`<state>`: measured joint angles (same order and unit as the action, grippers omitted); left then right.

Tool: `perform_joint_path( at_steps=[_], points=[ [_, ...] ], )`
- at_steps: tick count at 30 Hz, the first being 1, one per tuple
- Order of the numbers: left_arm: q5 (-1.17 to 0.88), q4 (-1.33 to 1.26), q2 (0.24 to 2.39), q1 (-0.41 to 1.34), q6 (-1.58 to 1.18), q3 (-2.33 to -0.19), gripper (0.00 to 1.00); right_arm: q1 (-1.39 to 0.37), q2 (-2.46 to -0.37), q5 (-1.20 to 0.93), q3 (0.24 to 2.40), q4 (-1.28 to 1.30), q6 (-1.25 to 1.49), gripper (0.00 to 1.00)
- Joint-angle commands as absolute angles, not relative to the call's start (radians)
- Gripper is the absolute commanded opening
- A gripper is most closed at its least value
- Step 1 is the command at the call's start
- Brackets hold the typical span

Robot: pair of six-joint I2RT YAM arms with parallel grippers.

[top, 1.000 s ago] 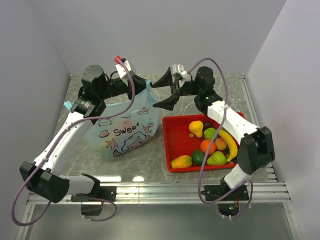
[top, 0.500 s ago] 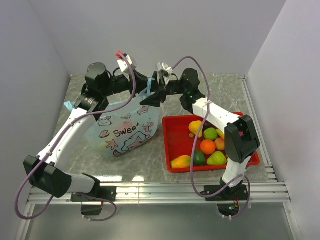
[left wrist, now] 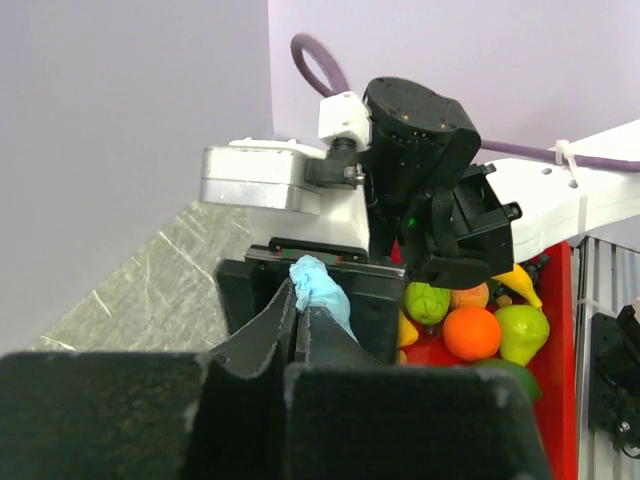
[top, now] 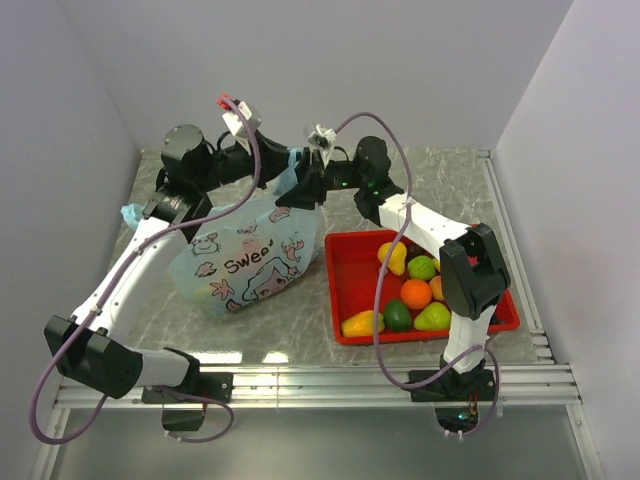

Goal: Place the fake fruits into the plastic bag and tie a complex knot

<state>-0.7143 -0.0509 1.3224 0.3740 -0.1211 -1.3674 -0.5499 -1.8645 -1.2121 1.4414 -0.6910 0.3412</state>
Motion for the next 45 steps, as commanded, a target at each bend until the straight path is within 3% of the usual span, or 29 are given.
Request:
perform_joint_path(
  at_steps=[1, 2, 3, 4, 5, 6, 8, 10, 11, 13, 14, 18, 30, 31, 32, 34, 35, 37, 38, 45],
  points=[
    [-0.701, -0.13, 1.284, 0.361, -0.152, -1.373, 0.0, -0.558, -1.876, -1.206, 1.46, -0.735, 0.393, 0.41],
    [-0.704, -0.124, 1.284, 0.351, -0.149, -1.377, 0.01, -0.557, -1.875, -1.198, 1.459, -0.733, 0.394, 0.33],
    [-0.709, -0.121, 1.284, 0.35, -0.146, -1.384, 0.0, -0.558, -1.875, -1.184, 1.457, -0.727, 0.396, 0.14],
    [-0.71, -0.108, 1.282, 0.348, -0.137, -1.388, 0.0, -0.557, -1.873, -1.178, 1.459, -0.716, 0.391, 0.03],
    [-0.713, -0.05, 1.281, 0.347, -0.079, -1.397, 0.07, -0.558, -1.871, -1.174, 1.466, -0.7, 0.377, 0.0],
    [-0.694, 0.0, 1.279, 0.347, -0.033, -1.434, 0.18, -0.557, -1.868, -1.161, 1.47, -0.666, 0.367, 0.0],
    [-0.648, 0.134, 1.269, 0.316, 0.102, -1.479, 0.61, -0.552, -1.853, -1.152, 1.465, -0.649, 0.342, 0.0],
    [-0.678, 0.311, 1.22, 0.267, 0.184, -1.485, 0.73, -0.551, -1.844, -1.14, 1.457, -0.632, 0.316, 0.0],
    [-0.683, 0.378, 1.203, 0.237, 0.274, -1.477, 0.9, -0.549, -1.839, -1.137, 1.456, -0.623, 0.308, 0.0],
    [-0.683, 0.576, 1.163, 0.233, 0.374, -1.47, 0.99, -0.549, -1.839, -1.131, 1.456, -0.597, 0.292, 0.0],
    [-0.677, 0.61, 1.154, 0.233, 0.406, -1.463, 0.99, -0.549, -1.838, -1.128, 1.456, -0.591, 0.287, 0.0],
    [-0.684, 0.699, 1.151, 0.233, 0.411, -1.384, 0.99, -0.551, -1.838, -1.114, 1.448, -0.575, 0.287, 0.0],
    [-0.62, 0.345, 1.097, 0.215, 0.474, -0.96, 0.99, -0.565, -1.807, -1.077, 1.379, -0.467, 0.222, 0.0],
    [-0.635, 0.354, 1.092, 0.215, 0.503, -0.947, 0.95, -0.568, -1.807, -1.05, 1.367, -0.46, 0.224, 0.0],
    [-0.655, 0.38, 1.092, 0.215, 0.527, -0.934, 0.78, -0.566, -1.813, -1.036, 1.362, -0.459, 0.235, 0.0],
    [-0.701, 0.432, 1.086, 0.215, 0.552, -0.914, 0.6, -0.568, -1.824, -0.955, 1.359, -0.431, 0.253, 0.0],
    [-0.709, 0.443, 1.082, 0.215, 0.558, -0.902, 0.42, -0.568, -1.844, -0.921, 1.364, -0.416, 0.258, 0.0],
    [-0.716, 0.446, 1.059, 0.213, 0.561, -0.85, 0.26, -0.566, -1.873, -0.868, 1.397, -0.356, 0.279, 0.0],
    [-0.713, 0.442, 1.048, 0.215, 0.561, -0.807, 0.01, -0.566, -1.903, -0.82, 1.41, -0.341, 0.29, 0.0],
    [-0.689, 0.365, 1.008, 0.213, 0.543, -0.66, 0.01, -0.574, -2.025, -0.718, 1.515, -0.192, 0.432, 0.0]
  ],
)
